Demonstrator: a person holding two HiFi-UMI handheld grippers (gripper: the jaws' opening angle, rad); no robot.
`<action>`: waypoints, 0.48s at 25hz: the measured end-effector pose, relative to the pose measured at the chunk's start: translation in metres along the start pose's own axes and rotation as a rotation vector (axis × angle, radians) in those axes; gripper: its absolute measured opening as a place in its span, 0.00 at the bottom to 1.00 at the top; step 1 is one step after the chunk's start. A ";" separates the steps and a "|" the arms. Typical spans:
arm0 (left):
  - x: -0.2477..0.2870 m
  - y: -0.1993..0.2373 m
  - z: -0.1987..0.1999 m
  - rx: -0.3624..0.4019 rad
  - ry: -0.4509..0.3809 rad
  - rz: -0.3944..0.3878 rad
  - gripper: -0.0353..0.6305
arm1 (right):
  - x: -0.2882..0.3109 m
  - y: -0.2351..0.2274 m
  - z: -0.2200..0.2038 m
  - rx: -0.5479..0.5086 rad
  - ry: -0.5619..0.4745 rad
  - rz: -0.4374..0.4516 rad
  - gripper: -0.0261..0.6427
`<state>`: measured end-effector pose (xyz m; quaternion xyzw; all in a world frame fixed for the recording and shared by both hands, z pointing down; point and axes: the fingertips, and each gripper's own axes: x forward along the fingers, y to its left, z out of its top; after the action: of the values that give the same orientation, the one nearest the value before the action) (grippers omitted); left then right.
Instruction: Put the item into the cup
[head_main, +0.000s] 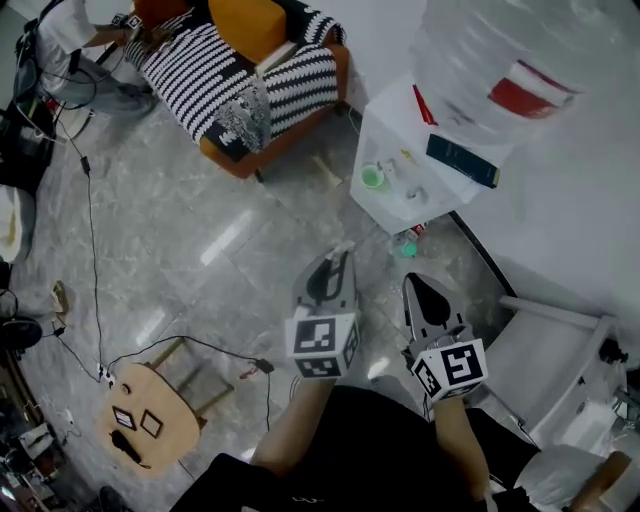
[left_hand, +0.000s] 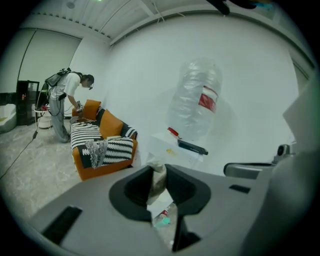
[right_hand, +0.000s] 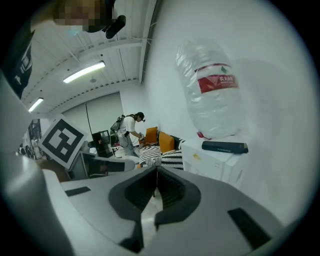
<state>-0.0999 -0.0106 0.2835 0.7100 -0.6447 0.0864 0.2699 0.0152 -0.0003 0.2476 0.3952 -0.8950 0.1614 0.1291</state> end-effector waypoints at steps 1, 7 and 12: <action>0.007 0.003 0.003 0.005 0.007 -0.002 0.17 | 0.008 -0.001 0.005 -0.001 -0.001 0.005 0.06; 0.038 0.006 0.014 0.040 0.041 -0.024 0.17 | 0.041 -0.014 0.032 -0.016 -0.029 0.008 0.06; 0.069 0.003 0.002 0.098 0.085 -0.044 0.17 | 0.060 -0.039 0.023 0.008 -0.023 -0.009 0.06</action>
<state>-0.0928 -0.0722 0.3151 0.7319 -0.6119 0.1422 0.2639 0.0026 -0.0739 0.2550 0.4014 -0.8941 0.1600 0.1180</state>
